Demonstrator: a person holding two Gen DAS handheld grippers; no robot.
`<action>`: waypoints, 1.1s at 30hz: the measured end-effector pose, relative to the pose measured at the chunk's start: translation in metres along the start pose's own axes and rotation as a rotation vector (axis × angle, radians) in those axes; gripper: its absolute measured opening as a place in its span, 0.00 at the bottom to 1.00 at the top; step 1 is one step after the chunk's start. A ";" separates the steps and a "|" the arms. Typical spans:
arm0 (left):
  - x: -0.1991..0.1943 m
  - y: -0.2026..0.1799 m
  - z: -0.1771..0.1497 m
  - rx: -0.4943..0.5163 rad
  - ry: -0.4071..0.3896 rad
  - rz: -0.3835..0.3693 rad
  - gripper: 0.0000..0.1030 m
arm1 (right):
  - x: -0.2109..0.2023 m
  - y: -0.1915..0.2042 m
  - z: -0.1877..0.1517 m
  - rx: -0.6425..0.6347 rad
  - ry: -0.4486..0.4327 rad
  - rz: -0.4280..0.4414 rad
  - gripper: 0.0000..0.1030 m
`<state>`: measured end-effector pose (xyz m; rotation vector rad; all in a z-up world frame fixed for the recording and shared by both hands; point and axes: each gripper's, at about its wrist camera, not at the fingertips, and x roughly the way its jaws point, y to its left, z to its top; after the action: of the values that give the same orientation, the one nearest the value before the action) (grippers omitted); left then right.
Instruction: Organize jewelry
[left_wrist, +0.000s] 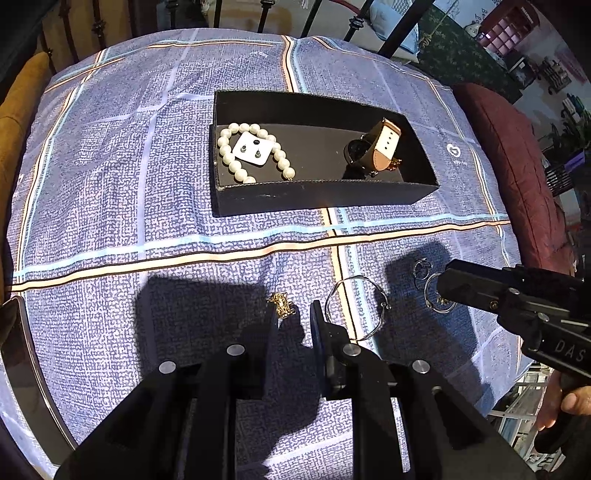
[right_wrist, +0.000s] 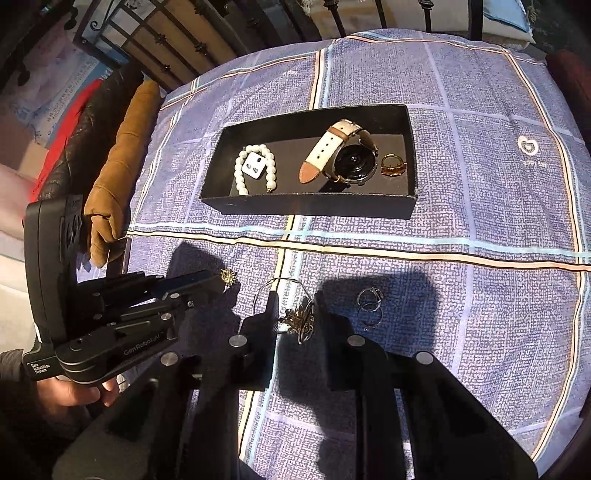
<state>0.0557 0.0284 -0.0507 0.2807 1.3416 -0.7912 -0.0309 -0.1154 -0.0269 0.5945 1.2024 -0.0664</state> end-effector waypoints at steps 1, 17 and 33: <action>-0.002 -0.001 0.000 0.001 -0.007 0.001 0.17 | -0.002 -0.002 0.000 0.006 -0.004 0.001 0.19; -0.045 -0.009 0.107 -0.011 -0.189 -0.021 0.17 | -0.041 0.006 0.100 -0.031 -0.170 -0.002 0.19; -0.008 0.005 0.048 0.016 -0.044 0.030 0.67 | -0.004 -0.046 0.050 0.086 -0.051 -0.125 0.68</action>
<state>0.0953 0.0054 -0.0323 0.2945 1.2877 -0.7791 -0.0057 -0.1787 -0.0302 0.5888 1.1906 -0.2382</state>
